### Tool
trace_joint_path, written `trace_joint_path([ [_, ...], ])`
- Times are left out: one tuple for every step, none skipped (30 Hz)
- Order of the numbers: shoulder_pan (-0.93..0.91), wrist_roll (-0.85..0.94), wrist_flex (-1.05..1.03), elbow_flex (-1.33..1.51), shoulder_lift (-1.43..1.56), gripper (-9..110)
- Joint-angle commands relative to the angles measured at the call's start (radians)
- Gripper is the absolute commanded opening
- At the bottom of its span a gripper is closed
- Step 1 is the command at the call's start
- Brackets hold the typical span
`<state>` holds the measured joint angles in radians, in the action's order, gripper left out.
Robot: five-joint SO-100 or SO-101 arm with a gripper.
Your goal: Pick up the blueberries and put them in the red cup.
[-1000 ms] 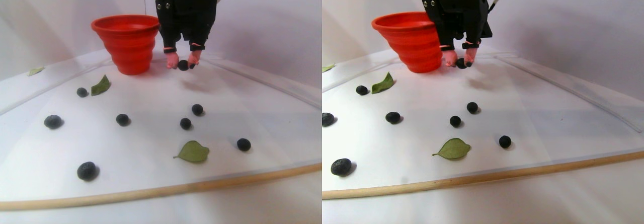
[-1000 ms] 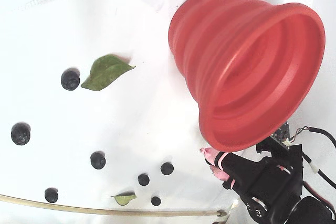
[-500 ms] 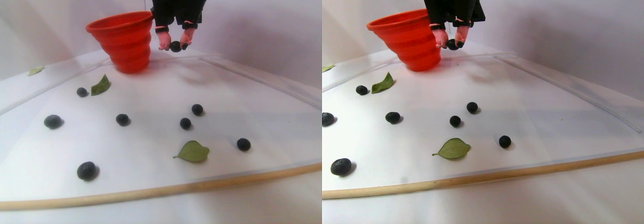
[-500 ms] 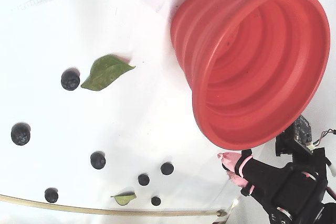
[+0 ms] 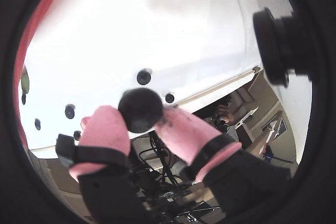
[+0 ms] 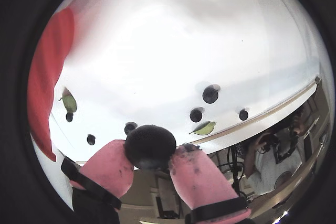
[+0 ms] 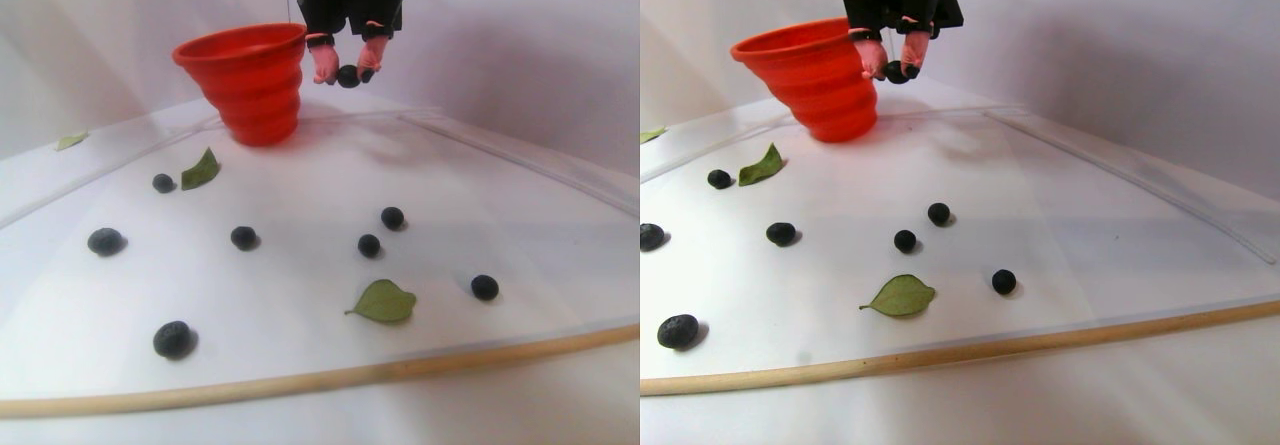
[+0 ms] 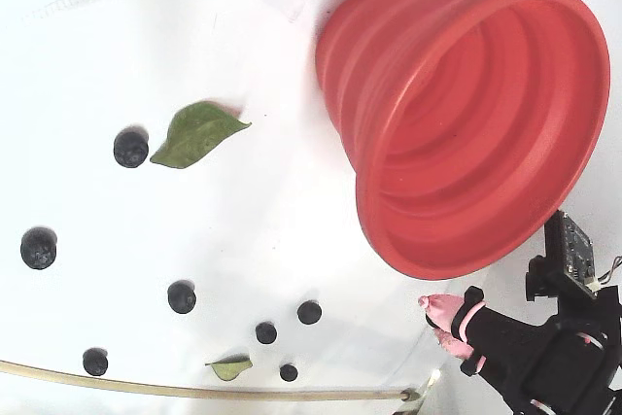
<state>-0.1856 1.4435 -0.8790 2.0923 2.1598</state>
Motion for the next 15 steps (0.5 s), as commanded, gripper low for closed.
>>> trace_joint_path([
  [-0.009,0.000,-0.018,-0.060,0.120,12],
  [-0.009,0.000,-0.021,-0.061,0.127,12],
  [-0.009,0.002,-0.025,-0.063,0.133,12],
  [-0.009,0.003,-0.028,-0.064,0.140,12],
  [-0.011,0.003,-0.028,-0.066,0.146,12],
  [-0.012,0.005,-0.029,-0.066,0.150,12],
  [-0.012,0.006,-0.031,-0.069,0.153,12],
  [-0.012,0.008,-0.032,-0.072,0.155,12],
  [-0.012,0.009,-0.032,-0.074,0.158,12],
  [-0.012,0.011,-0.032,-0.075,0.163,12],
  [-0.011,0.011,-0.034,-0.078,0.170,12],
  [-0.009,0.014,-0.035,-0.081,0.176,12],
  [-0.009,0.015,-0.037,-0.084,0.181,13],
  [-0.008,0.015,-0.037,-0.091,0.184,13],
  [-0.008,0.017,-0.041,-0.098,0.187,13],
])
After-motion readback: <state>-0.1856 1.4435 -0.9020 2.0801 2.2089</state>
